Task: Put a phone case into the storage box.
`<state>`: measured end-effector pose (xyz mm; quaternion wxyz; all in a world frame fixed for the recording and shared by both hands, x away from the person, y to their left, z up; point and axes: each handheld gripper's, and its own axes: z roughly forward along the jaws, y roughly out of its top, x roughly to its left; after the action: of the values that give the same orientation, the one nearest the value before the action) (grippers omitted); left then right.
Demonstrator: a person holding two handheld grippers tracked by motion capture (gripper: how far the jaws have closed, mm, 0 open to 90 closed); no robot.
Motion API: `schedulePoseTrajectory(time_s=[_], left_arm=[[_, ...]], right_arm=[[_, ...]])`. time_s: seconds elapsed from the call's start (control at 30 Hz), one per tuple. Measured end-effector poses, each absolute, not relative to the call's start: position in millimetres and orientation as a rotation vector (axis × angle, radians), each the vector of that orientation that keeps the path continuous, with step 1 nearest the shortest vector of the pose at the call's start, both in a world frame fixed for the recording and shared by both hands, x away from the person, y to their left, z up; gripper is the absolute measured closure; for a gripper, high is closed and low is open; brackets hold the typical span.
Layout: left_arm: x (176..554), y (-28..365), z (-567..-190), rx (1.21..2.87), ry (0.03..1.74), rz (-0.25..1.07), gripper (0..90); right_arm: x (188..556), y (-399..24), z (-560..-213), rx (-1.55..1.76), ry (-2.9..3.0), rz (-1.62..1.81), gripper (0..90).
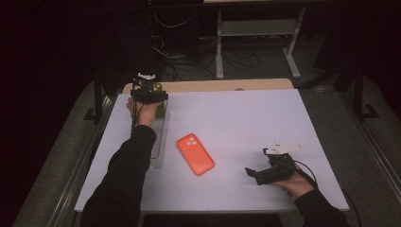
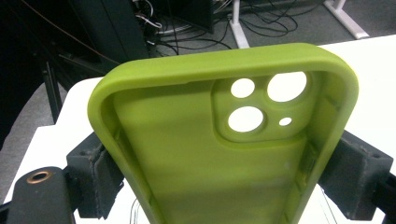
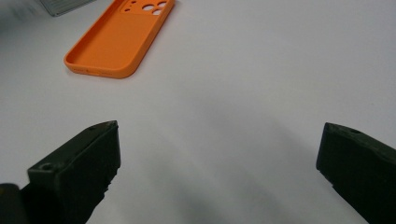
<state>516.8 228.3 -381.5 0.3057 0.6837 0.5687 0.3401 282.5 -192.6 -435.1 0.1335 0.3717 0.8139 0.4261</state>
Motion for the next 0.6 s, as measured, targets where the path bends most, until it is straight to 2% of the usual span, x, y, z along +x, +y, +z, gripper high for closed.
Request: schedulePoseTrajectory(time_s=[0.2,0.6], left_arm=[[517.5,232.7,-380.1,1.810,1.491,0.870,0.0],[503.8,243.3,-359.8,1.850,1.382,0.782,0.0]], right_arm=[[282.3,-192.4,-435.0,1.078,2.360,1.238,0.0],[282.5,-192.5,-434.4,1.084,2.355,1.239,0.0]])
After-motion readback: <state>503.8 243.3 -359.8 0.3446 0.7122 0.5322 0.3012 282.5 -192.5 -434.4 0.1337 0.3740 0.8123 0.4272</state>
